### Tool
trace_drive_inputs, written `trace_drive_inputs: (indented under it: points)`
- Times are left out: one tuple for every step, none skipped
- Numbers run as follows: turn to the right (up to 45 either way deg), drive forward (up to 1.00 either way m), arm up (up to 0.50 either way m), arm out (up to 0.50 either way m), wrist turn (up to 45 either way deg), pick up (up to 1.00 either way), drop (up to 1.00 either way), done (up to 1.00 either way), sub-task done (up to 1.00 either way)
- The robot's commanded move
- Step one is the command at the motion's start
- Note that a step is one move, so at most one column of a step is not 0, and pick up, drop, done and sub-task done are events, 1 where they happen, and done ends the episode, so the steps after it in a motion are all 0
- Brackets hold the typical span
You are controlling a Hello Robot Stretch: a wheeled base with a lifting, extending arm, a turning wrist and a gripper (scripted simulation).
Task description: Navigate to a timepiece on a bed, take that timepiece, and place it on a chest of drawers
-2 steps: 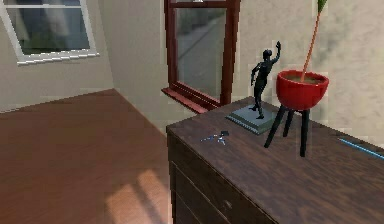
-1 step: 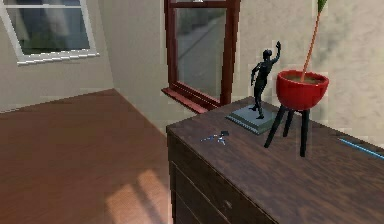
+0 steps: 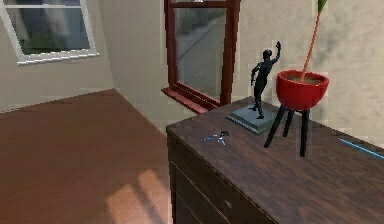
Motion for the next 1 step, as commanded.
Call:
trace_drive_inputs:
  points:
    - [0.0, 0.00, 0.00, -0.08, 0.0, 0.00, 0.00, 0.00, 0.00]
